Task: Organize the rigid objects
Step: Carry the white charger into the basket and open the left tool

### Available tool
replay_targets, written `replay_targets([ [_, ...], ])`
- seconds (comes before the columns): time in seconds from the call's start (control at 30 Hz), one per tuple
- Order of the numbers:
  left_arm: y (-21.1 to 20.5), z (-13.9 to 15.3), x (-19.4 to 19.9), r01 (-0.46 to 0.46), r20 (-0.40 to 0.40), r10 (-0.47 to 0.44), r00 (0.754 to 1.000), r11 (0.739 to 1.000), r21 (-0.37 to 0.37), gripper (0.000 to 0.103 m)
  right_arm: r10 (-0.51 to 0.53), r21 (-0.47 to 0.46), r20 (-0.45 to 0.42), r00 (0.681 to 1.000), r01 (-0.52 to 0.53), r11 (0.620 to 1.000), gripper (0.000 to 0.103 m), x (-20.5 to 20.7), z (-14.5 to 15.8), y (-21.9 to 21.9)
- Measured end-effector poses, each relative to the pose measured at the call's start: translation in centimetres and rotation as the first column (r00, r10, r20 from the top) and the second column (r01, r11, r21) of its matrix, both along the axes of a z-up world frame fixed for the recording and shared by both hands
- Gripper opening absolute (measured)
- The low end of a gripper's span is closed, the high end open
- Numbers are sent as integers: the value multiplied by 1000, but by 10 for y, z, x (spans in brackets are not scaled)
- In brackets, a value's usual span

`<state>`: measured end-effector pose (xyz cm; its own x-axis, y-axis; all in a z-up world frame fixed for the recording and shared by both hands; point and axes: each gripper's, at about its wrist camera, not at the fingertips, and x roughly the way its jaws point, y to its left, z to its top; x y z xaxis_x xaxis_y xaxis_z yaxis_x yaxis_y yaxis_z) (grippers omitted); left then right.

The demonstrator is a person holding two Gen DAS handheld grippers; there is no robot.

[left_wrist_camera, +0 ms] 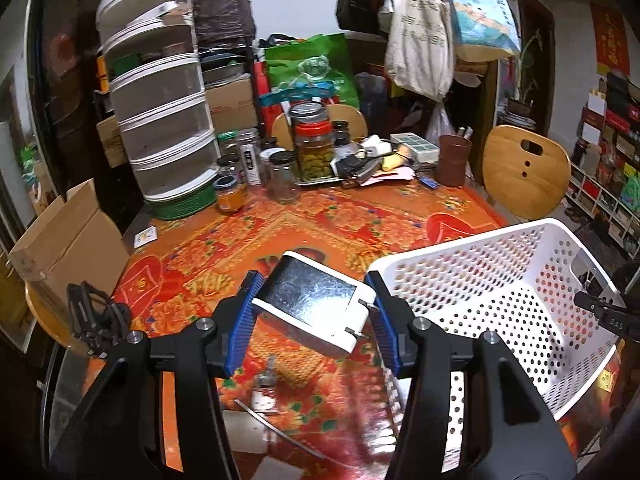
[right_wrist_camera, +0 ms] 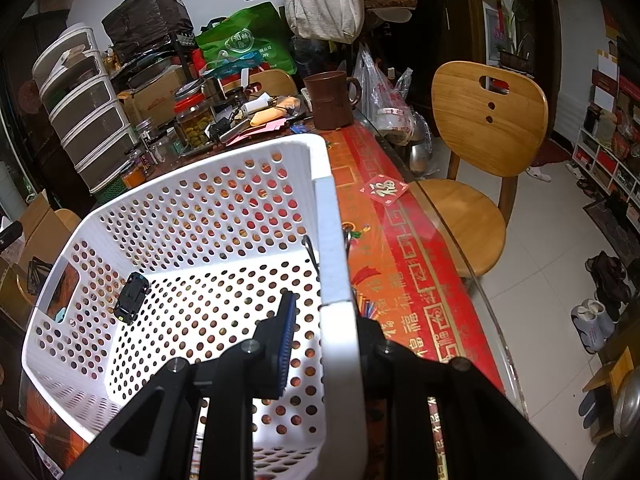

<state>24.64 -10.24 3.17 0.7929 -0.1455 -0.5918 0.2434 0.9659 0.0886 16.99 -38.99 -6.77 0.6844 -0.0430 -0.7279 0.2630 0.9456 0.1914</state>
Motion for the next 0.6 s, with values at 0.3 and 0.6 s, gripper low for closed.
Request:
replay_targets([
  [0.3,-56,-18,7,79,-46,-78,996,996,32,50,3,3,4,1000,-3,1000,21,0,0,3],
  [0.6,-117,-47,7,178,-117,-168,979,981,77,50,3,8,1,1000,-3,1000,21,1,0,3],
])
